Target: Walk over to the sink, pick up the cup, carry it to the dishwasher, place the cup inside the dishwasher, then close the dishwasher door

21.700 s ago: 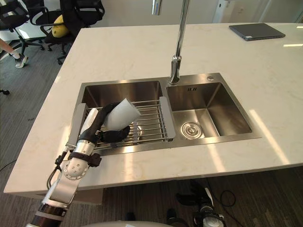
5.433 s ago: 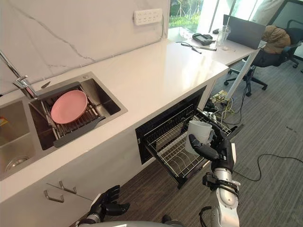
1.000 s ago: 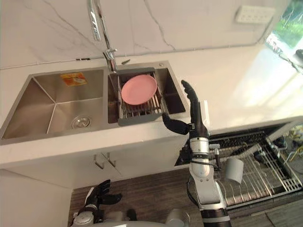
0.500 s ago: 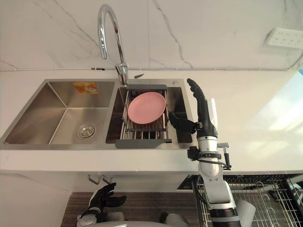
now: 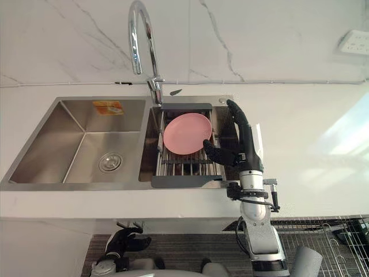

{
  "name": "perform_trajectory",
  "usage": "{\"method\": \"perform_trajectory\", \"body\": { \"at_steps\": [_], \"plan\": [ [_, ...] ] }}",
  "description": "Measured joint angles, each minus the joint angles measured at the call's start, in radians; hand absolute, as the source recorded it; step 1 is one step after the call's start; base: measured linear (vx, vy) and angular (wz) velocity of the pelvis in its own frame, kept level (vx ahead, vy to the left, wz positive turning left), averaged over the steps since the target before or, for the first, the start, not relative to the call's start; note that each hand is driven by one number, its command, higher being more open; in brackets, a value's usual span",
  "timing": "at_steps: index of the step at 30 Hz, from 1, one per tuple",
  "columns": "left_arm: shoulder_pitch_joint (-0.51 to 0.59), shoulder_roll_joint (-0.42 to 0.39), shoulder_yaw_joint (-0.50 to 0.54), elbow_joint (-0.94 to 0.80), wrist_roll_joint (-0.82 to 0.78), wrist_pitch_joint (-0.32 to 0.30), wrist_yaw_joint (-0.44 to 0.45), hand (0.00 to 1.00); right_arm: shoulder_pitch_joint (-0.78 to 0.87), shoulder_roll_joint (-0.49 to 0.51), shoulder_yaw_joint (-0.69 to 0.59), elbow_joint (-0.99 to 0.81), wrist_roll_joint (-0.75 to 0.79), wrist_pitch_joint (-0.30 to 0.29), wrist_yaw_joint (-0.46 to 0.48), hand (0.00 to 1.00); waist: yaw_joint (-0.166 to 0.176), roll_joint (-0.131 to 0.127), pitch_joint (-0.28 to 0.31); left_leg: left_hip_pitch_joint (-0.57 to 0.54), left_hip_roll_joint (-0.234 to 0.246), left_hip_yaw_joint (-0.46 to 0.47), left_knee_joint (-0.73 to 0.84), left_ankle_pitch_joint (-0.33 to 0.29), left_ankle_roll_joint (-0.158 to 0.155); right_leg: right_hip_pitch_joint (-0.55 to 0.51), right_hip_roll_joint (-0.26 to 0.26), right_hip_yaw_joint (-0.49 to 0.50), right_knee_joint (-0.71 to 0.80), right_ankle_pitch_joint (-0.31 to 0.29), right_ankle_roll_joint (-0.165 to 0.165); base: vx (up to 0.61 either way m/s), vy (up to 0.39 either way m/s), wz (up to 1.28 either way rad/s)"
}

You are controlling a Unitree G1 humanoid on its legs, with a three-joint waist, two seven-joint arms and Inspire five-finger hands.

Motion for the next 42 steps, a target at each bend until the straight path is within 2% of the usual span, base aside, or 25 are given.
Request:
{"method": "perform_trajectory", "body": {
  "at_steps": [5,6,14,18,20,27,42],
  "plan": [
    [0.003,0.006,0.005,0.005,0.000,0.001,0.000,0.90,0.010,0.000,0.001,0.040,0.002,0.001,0.017,0.90,-0.008,-0.001,0.000,0.028,0.000,0.011,-0.050,0.029,-0.003,0.008,0.001,0.011,-0.019,0.018,-0.003,-0.04,-0.014,-0.07],
    [0.011,0.021,0.004,0.008,0.000,-0.003,-0.001,0.90,0.010,-0.011,0.007,0.073,0.002,0.003,0.042,0.90,-0.020,-0.027,-0.016,0.035,-0.010,0.011,-0.107,0.065,-0.001,0.010,0.008,0.017,-0.072,0.049,-0.004,0.00,0.000,0.00],
    [0.006,0.018,0.017,0.024,0.000,0.003,-0.001,0.90,0.016,-0.001,0.007,0.088,-0.003,0.004,0.040,0.90,-0.022,-0.027,-0.016,0.064,-0.009,0.013,-0.134,0.075,-0.001,0.028,0.006,0.016,-0.079,0.049,-0.004,0.00,0.000,0.00],
    [0.002,0.018,0.021,0.034,0.000,0.009,-0.002,0.90,0.052,0.018,0.004,0.109,-0.025,0.030,0.034,0.90,-0.022,-0.029,-0.017,0.095,-0.011,0.015,-0.180,0.096,-0.002,0.045,0.001,0.012,-0.088,0.051,-0.003,0.00,0.000,0.00],
    [0.003,0.017,0.024,0.036,0.000,0.011,-0.003,0.90,0.069,0.031,0.002,0.117,-0.060,0.051,0.028,0.90,-0.023,-0.028,-0.019,0.108,-0.011,0.015,-0.202,0.108,-0.003,0.048,0.001,0.006,-0.089,0.051,-0.003,0.00,0.000,0.00],
    [0.004,0.019,0.026,0.040,0.001,0.020,-0.008,0.90,0.077,0.033,0.000,0.116,-0.162,0.056,0.017,0.90,-0.021,-0.034,-0.029,0.127,-0.012,0.008,-0.226,0.121,-0.005,0.064,0.002,-0.006,-0.097,0.051,-0.002,-0.02,-0.013,0.04],
    [0.006,0.017,0.035,0.044,0.001,0.016,-0.025,0.90,-0.001,-0.126,0.003,0.116,-0.263,0.056,0.021,0.90,-0.021,-0.032,-0.035,0.126,-0.014,-0.014,-0.243,0.133,-0.005,0.067,0.001,-0.029,-0.098,0.051,-0.002,-0.01,-0.010,0.04]
  ]
}}
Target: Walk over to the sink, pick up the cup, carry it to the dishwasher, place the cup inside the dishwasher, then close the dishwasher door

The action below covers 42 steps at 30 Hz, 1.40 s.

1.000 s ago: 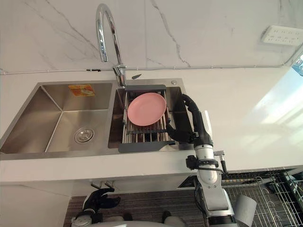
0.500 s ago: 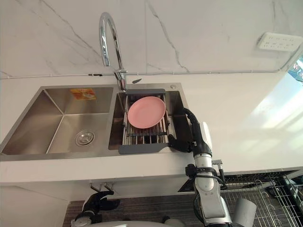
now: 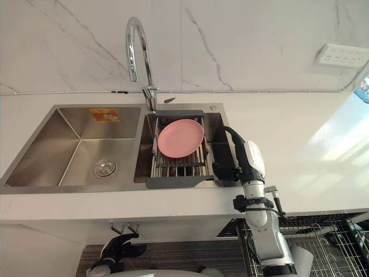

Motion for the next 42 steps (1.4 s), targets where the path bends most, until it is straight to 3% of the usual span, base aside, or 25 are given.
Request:
{"method": "perform_trajectory", "body": {
  "at_steps": [14,22,42],
  "plan": [
    [0.003,0.000,0.001,-0.002,0.000,-0.008,-0.007,0.90,-0.090,-0.082,0.047,0.006,-0.063,-0.003,0.004,0.90,0.000,0.001,0.000,-0.007,-0.003,-0.019,-0.024,0.016,0.001,-0.007,-0.002,-0.021,-0.004,0.000,0.000,-0.01,-0.009,0.04],
    [0.004,-0.001,0.000,-0.008,0.011,-0.011,-0.022,0.90,-0.168,-0.122,0.129,0.129,-0.076,-0.008,0.027,0.90,0.004,0.004,-0.001,-0.034,-0.007,-0.036,-0.028,0.021,0.002,-0.027,-0.004,-0.037,-0.005,0.000,0.001,-0.01,-0.012,0.06],
    [0.004,-0.003,-0.001,-0.014,0.018,-0.019,-0.027,0.90,-0.320,-0.186,0.221,0.254,-0.299,-0.006,0.030,0.90,0.021,0.006,0.000,-0.053,-0.015,-0.068,-0.026,0.030,0.004,-0.032,-0.012,-0.064,-0.003,-0.001,0.002,-0.03,-0.012,0.05]
  ]
}}
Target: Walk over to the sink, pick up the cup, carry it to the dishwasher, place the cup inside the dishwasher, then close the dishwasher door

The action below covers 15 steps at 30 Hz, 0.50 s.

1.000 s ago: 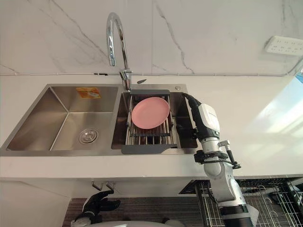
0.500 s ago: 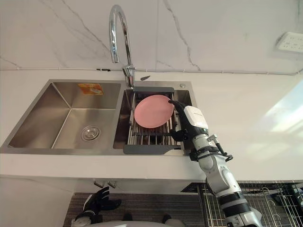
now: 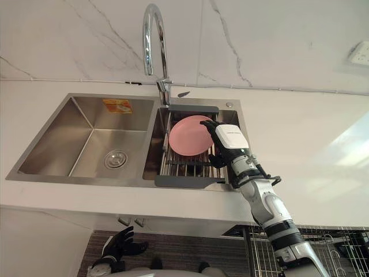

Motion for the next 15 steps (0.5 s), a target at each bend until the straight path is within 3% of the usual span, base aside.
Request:
{"method": "perform_trajectory", "body": {
  "at_steps": [15],
  "plan": [
    [0.000,-0.008,-0.002,-0.008,0.000,-0.001,0.000,0.90,-0.096,-0.006,0.053,0.123,-0.048,0.023,-0.004,0.90,0.005,0.018,0.011,-0.017,-0.006,-0.020,-0.001,0.008,0.002,-0.006,-0.007,-0.024,0.003,-0.002,0.003,-0.03,-0.010,0.04]
  ]
}}
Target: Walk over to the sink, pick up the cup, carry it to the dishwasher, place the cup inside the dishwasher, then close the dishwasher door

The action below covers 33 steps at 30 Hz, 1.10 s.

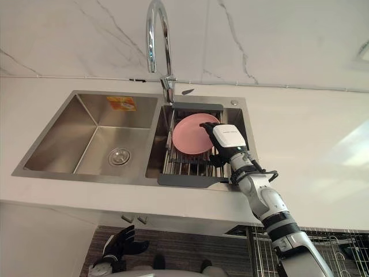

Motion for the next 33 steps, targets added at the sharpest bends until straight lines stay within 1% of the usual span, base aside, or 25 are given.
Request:
{"method": "perform_trajectory", "body": {
  "at_steps": [5,10,11,18,21,24,33],
  "plan": [
    [0.000,-0.001,-0.004,-0.006,0.000,-0.001,0.000,0.90,-0.019,0.003,0.000,0.013,-0.012,0.015,-0.013,0.90,0.003,0.004,0.005,-0.008,-0.003,-0.009,0.000,0.002,0.000,-0.002,-0.003,-0.013,0.002,-0.002,0.004,-0.03,-0.011,0.08],
    [0.000,0.000,-0.012,-0.026,0.000,-0.002,0.001,0.90,-0.045,0.015,0.001,0.036,-0.031,0.024,-0.027,0.90,0.007,0.007,0.027,-0.012,-0.005,-0.013,0.000,0.004,0.000,-0.004,-0.006,-0.019,0.005,-0.004,0.006,-0.03,-0.009,0.03],
    [0.000,0.000,-0.013,-0.027,0.000,-0.002,0.001,0.90,-0.050,0.018,0.001,0.038,-0.031,0.027,-0.029,0.30,0.007,0.007,0.027,-0.013,-0.005,-0.016,0.000,0.004,0.000,-0.004,-0.006,-0.021,0.006,-0.005,0.007,-0.02,-0.011,0.07],
    [-0.003,-0.002,-0.016,-0.037,-0.001,-0.009,0.003,0.90,-0.066,0.038,0.001,0.069,-0.029,0.042,-0.039,0.30,0.024,0.008,0.035,-0.019,-0.007,-0.028,0.001,0.004,0.000,-0.015,-0.011,-0.027,0.025,-0.014,0.014,-0.02,-0.008,0.04],
    [-0.005,-0.001,-0.016,-0.044,-0.001,-0.009,0.003,0.90,-0.093,0.038,0.000,0.068,-0.028,0.040,-0.057,0.30,0.023,0.006,0.051,-0.018,-0.011,-0.027,0.003,0.004,0.000,-0.017,-0.016,-0.026,0.033,-0.016,0.016,-0.04,0.003,0.00],
    [-0.005,0.000,-0.016,-0.044,-0.002,-0.009,0.003,0.90,-0.110,0.037,-0.003,0.056,-0.022,0.035,-0.076,0.30,0.023,0.006,0.051,-0.016,-0.013,-0.027,0.003,0.004,0.000,-0.017,-0.019,-0.025,0.037,-0.017,0.018,-0.03,0.002,0.00],
    [-0.006,0.000,-0.015,-0.048,-0.001,-0.009,0.002,0.90,-0.110,0.038,-0.005,0.036,0.022,0.028,-0.063,0.30,0.024,0.001,0.054,-0.008,-0.011,-0.014,0.004,0.003,-0.001,-0.016,-0.019,-0.016,0.044,-0.017,0.018,-0.03,-0.010,-0.03]
  ]
}}
